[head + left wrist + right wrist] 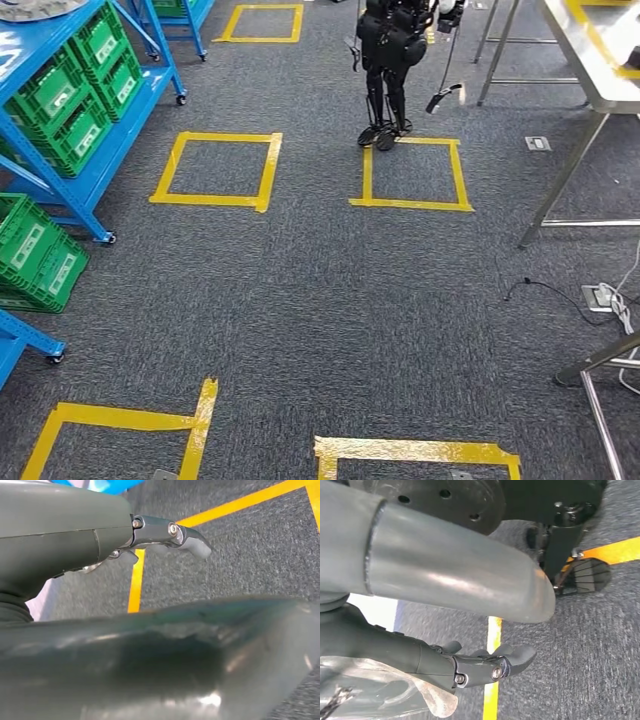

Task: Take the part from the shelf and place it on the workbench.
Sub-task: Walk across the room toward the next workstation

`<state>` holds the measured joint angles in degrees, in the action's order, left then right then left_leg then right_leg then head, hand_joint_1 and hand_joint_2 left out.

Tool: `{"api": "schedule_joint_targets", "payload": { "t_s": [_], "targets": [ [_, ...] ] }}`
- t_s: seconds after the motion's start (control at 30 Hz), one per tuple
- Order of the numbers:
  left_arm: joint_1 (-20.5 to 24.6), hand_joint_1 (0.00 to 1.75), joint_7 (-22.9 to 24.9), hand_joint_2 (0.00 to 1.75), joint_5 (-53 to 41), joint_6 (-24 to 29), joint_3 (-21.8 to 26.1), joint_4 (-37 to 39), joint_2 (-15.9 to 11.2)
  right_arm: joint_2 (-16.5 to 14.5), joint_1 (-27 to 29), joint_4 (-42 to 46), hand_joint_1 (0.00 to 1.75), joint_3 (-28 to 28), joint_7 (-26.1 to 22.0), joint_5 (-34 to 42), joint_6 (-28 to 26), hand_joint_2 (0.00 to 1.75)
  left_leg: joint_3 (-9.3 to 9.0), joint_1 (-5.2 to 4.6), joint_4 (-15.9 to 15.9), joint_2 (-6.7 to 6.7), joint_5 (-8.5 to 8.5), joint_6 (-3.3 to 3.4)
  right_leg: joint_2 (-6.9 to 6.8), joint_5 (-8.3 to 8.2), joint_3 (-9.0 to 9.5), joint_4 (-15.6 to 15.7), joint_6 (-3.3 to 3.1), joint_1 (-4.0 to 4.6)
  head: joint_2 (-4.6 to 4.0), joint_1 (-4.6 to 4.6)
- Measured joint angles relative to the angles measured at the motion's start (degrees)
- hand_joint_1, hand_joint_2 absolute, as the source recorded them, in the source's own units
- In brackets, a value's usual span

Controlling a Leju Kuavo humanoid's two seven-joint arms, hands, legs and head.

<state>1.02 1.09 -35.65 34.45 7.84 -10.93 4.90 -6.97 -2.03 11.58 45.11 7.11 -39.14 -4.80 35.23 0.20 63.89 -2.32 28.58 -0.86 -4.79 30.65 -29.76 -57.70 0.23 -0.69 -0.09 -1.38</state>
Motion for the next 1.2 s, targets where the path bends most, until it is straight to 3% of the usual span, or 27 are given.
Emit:
{"api": "schedule_joint_targets", "payload": {
  "t_s": [0.07, 0.1, 0.17, 0.23, 0.3, 0.37, 0.4, 0.43, 0.5, 0.53, 0.6, 0.67, 0.73, 0.8, 0.87, 0.9, 0.93, 0.97, 1.03, 1.1, 1.17, 1.2],
  "targets": [
    [0.2, 0.0, -0.4, 0.0, 0.1, -0.2, 0.3, 0.0, 0.4, 0.2, 0.0, 0.0, 0.0, -0.4, 0.7, -0.8, 0.1, 0.0, -2.22, -0.54, -4.6, -2.04, -1.14, 0.65, -1.27, 0.47, 0.45, 0.0, 0.68, 0.25, 0.0, -0.03],
    [0.2, 0.0, -0.5, 0.0, -0.1, -0.4, 0.4, 0.0, 0.5, 0.3, 0.0, 0.0, 0.0, -0.5, 0.8, -0.9, 0.1, 0.0, -2.3, -0.83, -5.0, -2.14, -0.88, 0.98, -1.91, 0.62, 0.65, 0.1, 1.03, 0.33, 0.0, -0.01],
    [0.0, 0.0, -0.4, 0.0, -0.4, -1.1, 0.4, 0.0, 1.0, 0.3, -0.2, 0.0, 0.0, -0.9, 0.5, -1.3, 0.3, 0.0, -2.37, -0.77, -5.4, -0.76, -1.04, 1.69, -2.63, 0.96, 1.15, 0.2, 1.7, 0.2, 0.0, -0.02],
    [0.0, 0.0, -0.2, 0.0, -0.8, -1.6, 0.4, 0.0, 1.3, 0.5, -0.4, 0.0, 0.0, -1.2, 0.0, -1.6, 0.6, 0.0, -2.68, -0.44, -5.9, 0.59, -1.32, 2.46, -0.21, 2.76, 0.29, -2.2, 2.18, -0.01, 0.0, -0.28],
    [0.2, 0.0, -0.2, 0.0, -0.9, -1.9, 0.4, 0.0, 1.7, 0.7, -0.4, 0.0, 0.0, -1.4, -0.4, -1.8, 0.8, 0.0, -2.7, -0.28, -6.0, 2.03, -1.44, 2.92, 3.31, 6.19, -3.23, -9.2, 2.32, -0.11, 0.0, -0.65],
    [0.3, 0.0, -0.4, 0.0, -0.8, -2.0, 0.4, 0.0, 2.2, 0.8, -0.2, 0.0, 0.0, -1.6, -0.5, -2.0, 1.0, 0.0, -2.71, -0.34, -6.0, 3.65, -1.44, 3.01, 4.48, 8.07, -7.12, -16.0, 2.29, -0.05, 0.0, -0.77],
    [0.2, 0.0, -0.6, 0.0, -0.6, -2.0, 0.4, 0.0, 2.4, 0.9, -0.1, 0.0, 0.0, -1.6, -0.6, -2.0, 1.1, 0.0, -2.77, -0.37, -6.0, 4.5, -1.43, 3.02, 4.66, 7.34, -7.97, -16.7, 2.2, -0.01, 0.0, -0.79],
    [0.3, 0.0, -0.9, 0.0, -0.3, -2.0, 0.5, 0.0, 2.6, 1.0, 0.0, 0.0, 0.0, -1.7, -0.6, -2.1, 1.4, 0.0, -2.85, -0.38, -5.9, 5.38, -1.4, 2.99, 4.87, 5.38, -7.64, -14.9, 2.09, 0.01, 0.0, -0.79],
    [0.4, 0.0, -1.6, 0.0, 0.2, -1.9, 0.6, 0.0, 2.8, 1.3, -0.1, 0.0, 0.0, -1.8, -0.7, -2.0, 2.1, 0.0, -2.93, -0.37, -5.8, 7.01, -1.28, 2.8, 6.89, 0.65, -4.87, -7.1, 1.83, -0.13, 0.0, -0.8],
    [0.5, 0.0, -2.0, 0.0, 0.5, -1.8, 0.7, 0.0, 2.9, 1.4, -0.1, 0.0, 0.0, -1.9, -0.7, -2.0, 2.4, 0.0, -2.82, -0.4, -5.6, 7.74, -1.17, 2.62, 8.22, -0.73, -3.39, -3.6, 1.72, -0.29, 0.0, -0.78],
    [0.7, 0.0, -3.0, 0.0, 0.9, -1.7, 0.9, 0.0, 3.1, 1.5, -0.2, 0.0, 0.0, -1.9, -0.7, -1.9, 2.7, 0.0, -2.39, -0.35, -5.4, 8.94, -1.19, 2.07, 9.74, -1.09, -2.04, -0.9, 1.42, -0.36, 0.0, -0.73],
    [0.7, 0.0, -3.9, 0.0, 1.5, -1.5, 1.5, 0.0, 3.2, 1.5, -0.3, 0.0, 0.0, -1.9, -0.9, -1.9, 2.9, 0.0, -2.04, -0.14, -5.4, 9.92, -1.35, 1.43, 8.6, -1.24, -1.7, -0.5, 0.87, -0.32, 0.0, -0.72],
    [0.8, 0.0, -4.5, 0.0, 2.3, -1.5, 2.2, 0.0, 3.2, 1.5, -0.4, 0.0, 0.0, -1.9, -1.1, -2.0, 3.0, 0.0, -1.23, -0.25, -3.6, 7.96, -0.09, 0.84, 7.13, -1.4, -1.38, -0.1, 0.21, -0.42, 0.0, -0.41],
    [1.2, 0.0, -4.7, 0.0, 2.7, -1.8, 2.7, 0.0, 3.3, 1.6, -0.3, 0.0, 0.0, -1.9, -1.2, -2.1, 3.0, 0.0, 1.35, -0.34, 2.2, 4.53, 3.14, 0.37, 5.45, -1.32, -1.11, 0.1, -0.24, -0.35, 0.0, -0.04],
    [1.6, 0.0, -4.7, 0.0, 3.0, -2.2, 3.2, 0.0, 3.3, 1.6, -0.3, 0.0, 0.0, -1.9, -1.2, -2.2, 3.0, 0.0, 4.44, -0.13, 8.8, 3.24, 5.59, 0.05, 3.61, -1.09, -0.95, 0.0, -0.46, -0.21, 0.0, 0.01],
    [1.6, 0.0, -4.7, 0.0, 3.2, -2.3, 3.3, 0.0, 3.3, 1.6, -0.3, 0.0, 0.0, -1.9, -1.3, -2.3, 3.1, 0.0, 4.98, -0.05, 9.9, 3.05, 5.43, -0.03, 2.77, -0.96, -0.84, 0.0, -0.49, -0.18, 0.0, 0.02],
    [1.6, 0.0, -4.7, 0.0, 3.5, -2.3, 3.5, 0.0, 3.3, 1.6, -0.3, 0.0, 0.0, -2.0, -1.6, -2.5, 3.1, 0.0, 4.58, 0.02, 9.2, 2.84, 4.3, -0.04, 1.93, -0.81, -0.67, 0.0, -0.48, -0.17, 0.0, 0.02],
    [1.5, 0.0, -4.7, 0.0, 3.9, -2.4, 3.8, 0.0, 3.3, 1.6, -0.4, 0.0, 0.0, -2.2, -1.9, -2.7, 3.1, 0.0, 3.14, 0.04, 6.3, 2.48, 2.37, 0.07, 1.22, -0.64, -0.44, 0.0, -0.42, -0.17, 0.0, 0.03],
    [1.4, 0.0, -4.6, 0.0, 4.8, -2.7, 4.6, 0.0, 3.3, 1.5, -0.4, 0.0, 0.0, -2.5, -2.8, -3.0, 3.3, 0.0, -0.59, -0.38, -1.3, 0.13, -0.81, 0.64, -0.06, -0.21, 0.06, 0.0, -0.08, -0.02, 0.0, 0.04],
    [1.5, 0.0, -4.3, 0.0, 5.7, -3.1, 5.5, 0.0, 3.4, 1.5, -0.5, 0.0, 0.0, -2.8, -3.5, -3.2, 3.7, 0.0, -2.31, -0.94, -5.1, -1.7, -1.41, 1.31, -1.29, 0.17, 0.35, 0.0, 0.51, 0.24, 0.0, 0.01],
    [1.3, 0.0, -3.6, 0.0, 6.3, -3.5, 6.2, 0.0, 3.5, 1.5, -0.6, 0.0, 0.0, -3.0, -3.9, -3.6, 4.0, 0.0, -2.32, -1.06, -5.5, -0.92, -1.27, 1.85, -2.46, 0.41, 0.78, 0.2, 1.14, 0.35, 0.0, -0.02],
    [1.1, 0.0, -3.2, 0.0, 6.5, -3.7, 6.5, 0.0, 3.5, 1.5, -0.7, 0.0, 0.0, -3.1, -3.9, -3.8, 4.1, 0.0, -2.44, -0.95, -5.8, -0.28, -1.37, 2.11, -2.0, 0.72, 0.9, 0.1, 1.45, 0.27, 0.0, -0.08]
  ]
}}
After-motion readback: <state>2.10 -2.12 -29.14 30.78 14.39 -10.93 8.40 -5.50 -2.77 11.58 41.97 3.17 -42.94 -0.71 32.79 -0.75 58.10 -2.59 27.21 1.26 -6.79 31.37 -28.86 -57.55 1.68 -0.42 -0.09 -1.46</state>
